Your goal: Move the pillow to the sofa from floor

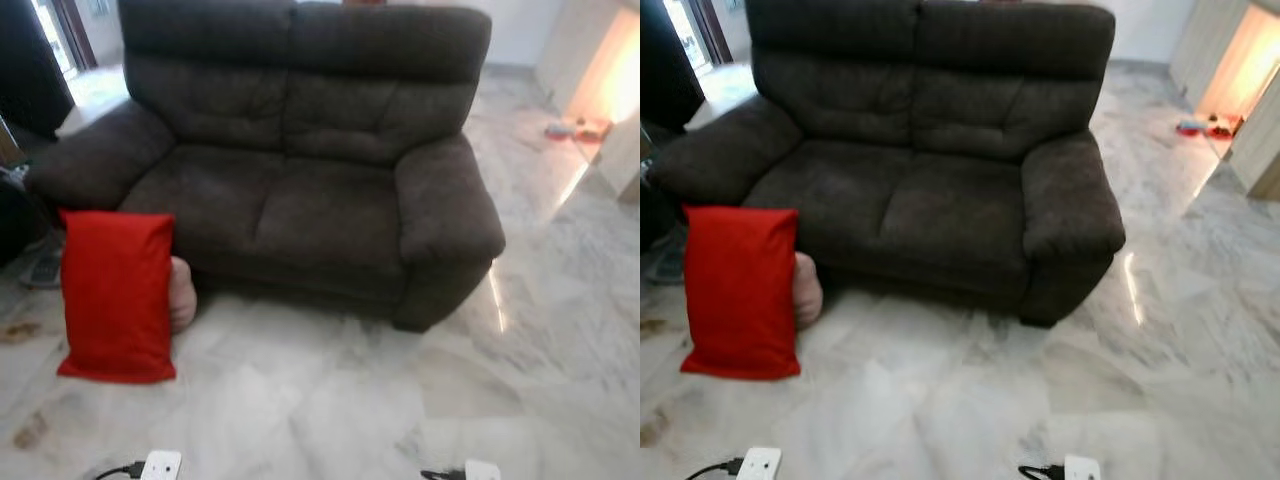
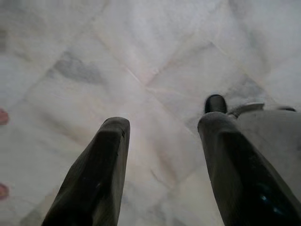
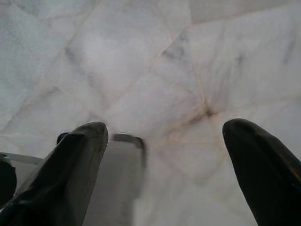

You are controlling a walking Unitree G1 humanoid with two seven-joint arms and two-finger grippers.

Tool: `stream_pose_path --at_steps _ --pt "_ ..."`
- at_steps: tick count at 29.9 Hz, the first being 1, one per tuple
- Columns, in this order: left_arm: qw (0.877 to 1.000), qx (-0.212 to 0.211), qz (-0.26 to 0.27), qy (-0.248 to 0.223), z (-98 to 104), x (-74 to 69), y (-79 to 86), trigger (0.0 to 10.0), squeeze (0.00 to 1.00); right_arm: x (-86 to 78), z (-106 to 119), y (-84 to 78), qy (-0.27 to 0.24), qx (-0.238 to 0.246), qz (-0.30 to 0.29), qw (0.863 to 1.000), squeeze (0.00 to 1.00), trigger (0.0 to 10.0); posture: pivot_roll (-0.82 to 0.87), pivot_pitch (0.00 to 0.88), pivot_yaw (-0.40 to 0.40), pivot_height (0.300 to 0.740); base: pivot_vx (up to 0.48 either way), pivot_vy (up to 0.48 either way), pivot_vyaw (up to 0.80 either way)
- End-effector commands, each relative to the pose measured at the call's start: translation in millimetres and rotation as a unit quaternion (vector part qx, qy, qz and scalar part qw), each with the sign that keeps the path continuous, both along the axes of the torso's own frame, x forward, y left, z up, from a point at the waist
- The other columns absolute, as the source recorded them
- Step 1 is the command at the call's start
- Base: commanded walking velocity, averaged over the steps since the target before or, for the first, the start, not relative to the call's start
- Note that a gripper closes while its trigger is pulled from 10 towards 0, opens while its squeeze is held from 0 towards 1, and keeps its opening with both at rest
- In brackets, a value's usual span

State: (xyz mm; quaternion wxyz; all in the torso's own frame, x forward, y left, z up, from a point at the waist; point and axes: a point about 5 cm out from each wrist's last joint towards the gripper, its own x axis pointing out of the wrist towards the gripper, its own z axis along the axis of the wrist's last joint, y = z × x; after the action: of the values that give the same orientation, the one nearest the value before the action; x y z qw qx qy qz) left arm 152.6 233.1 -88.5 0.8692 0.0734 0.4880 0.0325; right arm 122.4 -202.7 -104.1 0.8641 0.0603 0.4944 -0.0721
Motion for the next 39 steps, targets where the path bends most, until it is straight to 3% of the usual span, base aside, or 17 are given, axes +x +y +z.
stream_pose_path --at_steps 1,39 --pt "1.000 -0.007 -0.001 0.006 -1.8 -1.0 -5.3 10.0 0.00 -5.6 -0.7 -6.1 0.006 -0.005 -0.014 1.000 0.00 10.0 0.00 0.000 -0.005 0.740 0.000 0.435 0.00" --pt "1.000 -0.001 -0.013 0.008 -1.3 -1.6 -2.4 10.0 0.00 -6.2 -1.4 -2.8 0.005 -0.001 -0.015 1.000 0.00 10.0 -0.01 0.000 0.013 0.740 0.000 0.433 0.00"
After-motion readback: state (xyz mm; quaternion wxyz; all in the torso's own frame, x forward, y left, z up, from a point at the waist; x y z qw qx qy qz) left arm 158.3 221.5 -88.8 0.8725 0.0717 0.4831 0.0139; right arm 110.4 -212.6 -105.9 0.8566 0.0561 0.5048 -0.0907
